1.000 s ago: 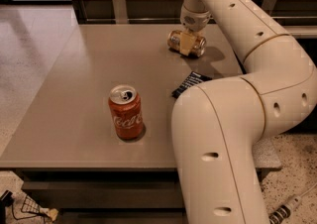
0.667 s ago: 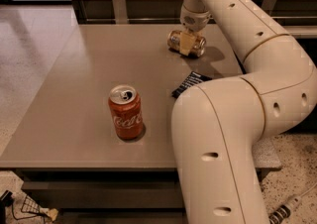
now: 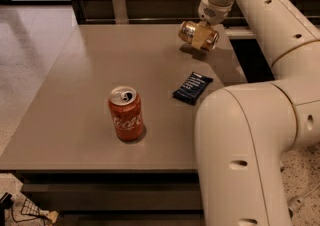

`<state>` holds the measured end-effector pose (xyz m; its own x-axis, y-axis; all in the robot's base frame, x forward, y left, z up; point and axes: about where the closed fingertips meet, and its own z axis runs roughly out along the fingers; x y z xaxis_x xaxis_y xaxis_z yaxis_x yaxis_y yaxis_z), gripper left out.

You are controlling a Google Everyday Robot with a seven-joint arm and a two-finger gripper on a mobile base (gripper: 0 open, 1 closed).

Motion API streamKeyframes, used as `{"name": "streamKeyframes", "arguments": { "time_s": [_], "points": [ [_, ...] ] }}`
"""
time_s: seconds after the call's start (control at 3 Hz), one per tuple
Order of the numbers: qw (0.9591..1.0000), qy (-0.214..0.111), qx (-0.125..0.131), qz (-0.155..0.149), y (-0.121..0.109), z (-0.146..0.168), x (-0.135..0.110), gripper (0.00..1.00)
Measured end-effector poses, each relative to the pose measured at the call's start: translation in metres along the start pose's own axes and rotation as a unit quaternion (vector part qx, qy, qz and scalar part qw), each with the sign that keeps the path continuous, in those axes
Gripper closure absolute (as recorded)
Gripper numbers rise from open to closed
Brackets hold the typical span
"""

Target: Place orange can upright

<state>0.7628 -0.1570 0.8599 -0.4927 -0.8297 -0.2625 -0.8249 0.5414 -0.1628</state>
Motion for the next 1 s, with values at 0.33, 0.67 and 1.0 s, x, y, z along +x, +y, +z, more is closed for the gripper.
{"name": "streamKeyframes", "arguments": {
  "time_s": [0.33, 0.67, 1.0],
  "points": [
    [0.9986, -0.051, -0.004, 0.015, -0.008, -0.025, 0.014, 1.00],
    [0.9936, -0.110, -0.015, 0.021, -0.010, -0.048, 0.018, 1.00],
    [0.9835, -0.173, -0.041, 0.034, -0.007, -0.058, 0.015, 1.00]
  ]
}}
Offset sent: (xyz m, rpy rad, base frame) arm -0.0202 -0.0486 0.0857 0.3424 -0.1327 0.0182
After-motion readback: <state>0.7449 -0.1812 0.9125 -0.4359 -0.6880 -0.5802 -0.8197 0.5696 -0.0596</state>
